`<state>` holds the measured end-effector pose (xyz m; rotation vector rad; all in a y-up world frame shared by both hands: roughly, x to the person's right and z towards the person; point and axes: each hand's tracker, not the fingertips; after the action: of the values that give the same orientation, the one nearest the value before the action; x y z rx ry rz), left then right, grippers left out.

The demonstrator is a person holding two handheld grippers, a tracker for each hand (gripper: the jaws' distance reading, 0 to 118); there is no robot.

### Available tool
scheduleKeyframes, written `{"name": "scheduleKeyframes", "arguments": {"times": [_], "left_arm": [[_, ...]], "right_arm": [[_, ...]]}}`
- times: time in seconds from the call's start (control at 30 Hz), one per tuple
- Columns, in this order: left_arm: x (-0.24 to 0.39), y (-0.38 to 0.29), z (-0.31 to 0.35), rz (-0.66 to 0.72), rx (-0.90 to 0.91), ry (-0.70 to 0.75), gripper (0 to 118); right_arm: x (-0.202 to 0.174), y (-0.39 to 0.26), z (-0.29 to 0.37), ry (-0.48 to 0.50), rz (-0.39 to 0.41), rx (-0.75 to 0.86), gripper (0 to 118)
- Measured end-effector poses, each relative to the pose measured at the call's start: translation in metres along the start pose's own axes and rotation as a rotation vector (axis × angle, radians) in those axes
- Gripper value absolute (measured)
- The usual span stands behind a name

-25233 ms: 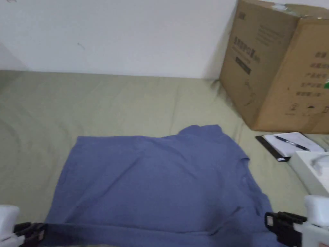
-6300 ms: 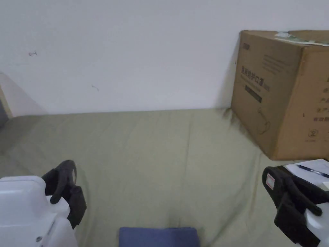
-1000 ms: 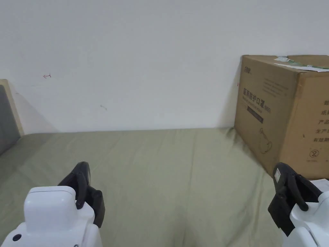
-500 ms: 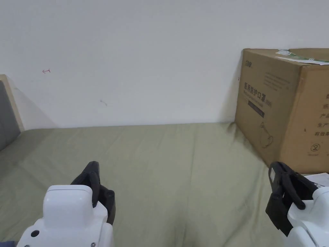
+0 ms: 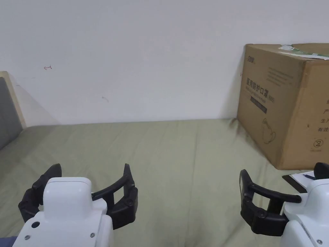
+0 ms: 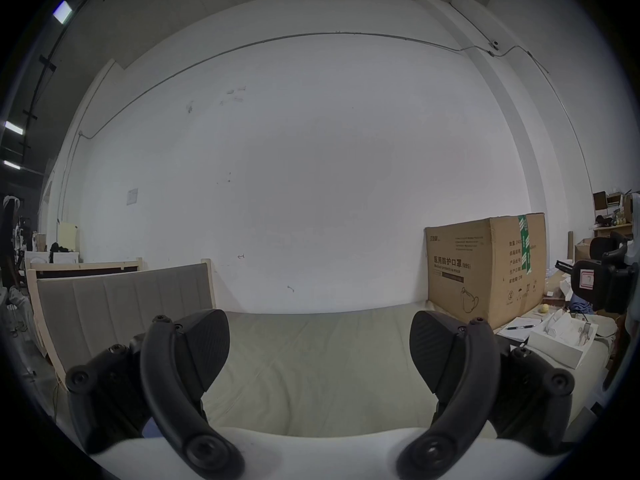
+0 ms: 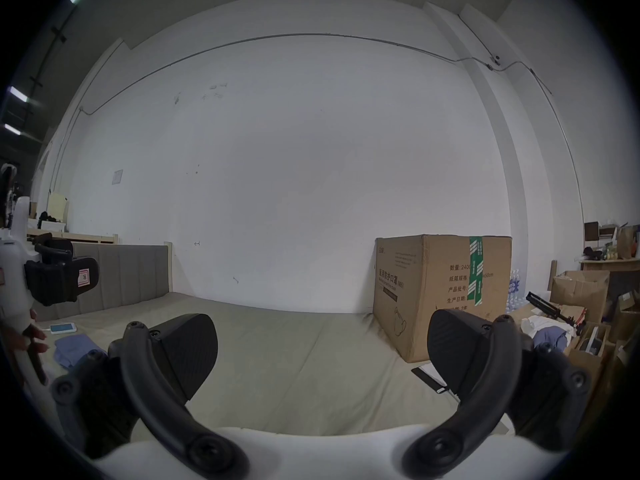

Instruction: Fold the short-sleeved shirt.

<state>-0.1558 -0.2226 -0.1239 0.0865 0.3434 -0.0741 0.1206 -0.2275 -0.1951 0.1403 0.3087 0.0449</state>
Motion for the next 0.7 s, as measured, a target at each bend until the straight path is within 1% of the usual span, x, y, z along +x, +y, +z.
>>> {"name": "scheduleKeyframes", "arguments": {"times": [0.13,0.3,0.43,0.57,0.7], "left_arm": [[0.001,-0.002,0.0,-0.014,0.001,-0.001,106],[-0.002,0.0,-0.001,0.033,-0.008,-0.031,106],[-0.004,0.001,-0.004,0.069,-0.035,-0.057,106],[0.001,-0.003,-0.01,0.046,-0.068,-0.001,106],[0.001,-0.007,-0.012,0.038,-0.087,0.009,106]], "right_arm": [[-0.001,0.001,-0.001,0.002,0.005,-0.002,118],[-0.004,0.003,-0.002,0.018,0.003,-0.007,118],[-0.008,0.003,-0.003,0.024,0.021,-0.008,118],[-0.01,0.002,-0.004,0.031,0.019,-0.026,118],[-0.012,0.002,-0.004,0.032,0.016,-0.032,118]]}}
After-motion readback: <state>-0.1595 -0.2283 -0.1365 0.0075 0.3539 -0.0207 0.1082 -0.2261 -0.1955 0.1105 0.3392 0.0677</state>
